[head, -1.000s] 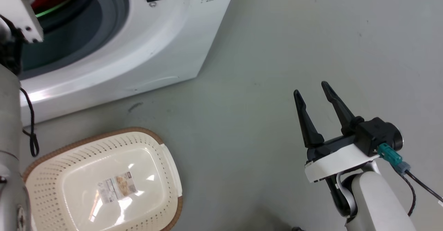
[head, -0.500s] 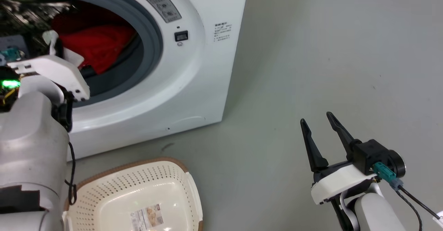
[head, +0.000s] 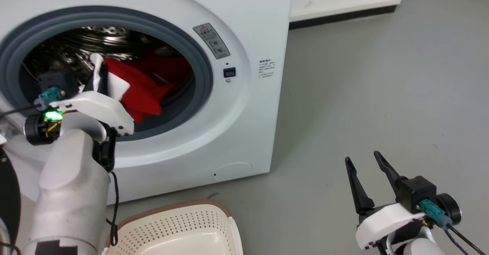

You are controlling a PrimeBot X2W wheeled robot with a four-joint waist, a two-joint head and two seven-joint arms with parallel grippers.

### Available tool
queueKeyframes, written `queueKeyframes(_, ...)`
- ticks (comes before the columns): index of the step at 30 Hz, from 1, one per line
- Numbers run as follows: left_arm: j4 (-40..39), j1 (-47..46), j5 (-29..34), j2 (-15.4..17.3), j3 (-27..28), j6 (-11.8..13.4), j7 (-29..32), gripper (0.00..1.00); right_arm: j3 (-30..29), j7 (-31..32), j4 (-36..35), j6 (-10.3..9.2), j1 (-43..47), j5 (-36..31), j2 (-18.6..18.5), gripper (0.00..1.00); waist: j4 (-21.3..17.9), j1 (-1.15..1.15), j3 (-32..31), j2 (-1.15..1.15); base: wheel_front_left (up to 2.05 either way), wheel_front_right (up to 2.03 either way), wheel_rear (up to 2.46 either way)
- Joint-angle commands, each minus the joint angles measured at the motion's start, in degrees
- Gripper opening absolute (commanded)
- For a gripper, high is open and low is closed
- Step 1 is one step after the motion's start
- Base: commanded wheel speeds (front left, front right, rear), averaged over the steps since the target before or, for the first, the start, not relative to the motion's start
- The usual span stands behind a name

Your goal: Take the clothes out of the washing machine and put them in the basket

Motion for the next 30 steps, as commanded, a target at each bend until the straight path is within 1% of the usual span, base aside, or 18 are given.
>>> queueKeyframes(1, -2.7, 2.5, 0.1, -0.5, 0.2, -0.1, -0.4, 0.00, -0.5, 0.4, -0.6, -0.04, 1.2, -0.4, 0.0, 1.00, 1.6, 0.01, -2.2, 0.00, 0.00, 0.00, 0.00)
queueKeyframes(8, -16.9, 11.5, 0.1, -3.1, 0.5, 0.0, -0.3, 0.00, -1.8, 2.5, -3.1, -0.04, 4.3, -1.2, 0.0, 1.00, 3.8, 0.01, -5.4, 0.00, 0.00, 0.00, 0.00)
queueKeyframes(11, -24.2, 15.9, -0.2, -3.8, 0.9, 0.8, -0.3, 0.00, -2.1, 3.4, -4.2, -0.04, 5.3, -1.6, 0.0, 1.00, 4.5, 0.01, -6.0, 0.00, 0.00, 0.00, 0.00)
queueKeyframes(16, -38.5, 25.6, -0.4, -5.4, 0.4, 2.6, 0.5, 0.00, -2.6, 4.2, -5.9, -0.04, 6.8, -1.8, 0.0, 1.00, 5.7, 0.01, -6.2, 0.00, 0.00, 0.00, 0.00)
queueKeyframes(21, -54.0, 36.3, 0.4, -6.6, -1.3, 4.8, 4.0, 0.00, -2.9, 5.0, -6.9, -0.04, 7.7, -1.9, 0.0, 1.00, 7.0, 0.01, -6.2, 0.00, 0.00, 0.00, 0.00)
queueKeyframes(24, -61.3, 42.4, 0.7, -7.1, -2.0, 6.4, 6.3, 0.00, -2.8, 5.3, -7.2, -0.04, 7.9, -2.1, 0.0, 1.00, 7.6, 0.01, -6.0, 0.00, 0.00, 0.00, 0.00)
queueKeyframes(27, -65.3, 47.8, 0.4, -7.7, -2.6, 7.7, 8.3, 0.00, -3.1, 5.4, -7.7, -0.04, 7.9, -2.2, 0.0, 1.00, 8.4, 0.01, -5.5, 0.00, 0.00, 0.00, 0.00)
queueKeyframes(30, -65.4, 51.7, 0.0, -8.0, -2.7, 8.8, 9.5, 0.00, -3.0, 5.5, -8.1, -0.04, 7.3, -2.3, 0.0, 1.00, 9.1, 0.01, -4.2, 0.00, 0.00, 0.00, 0.00)
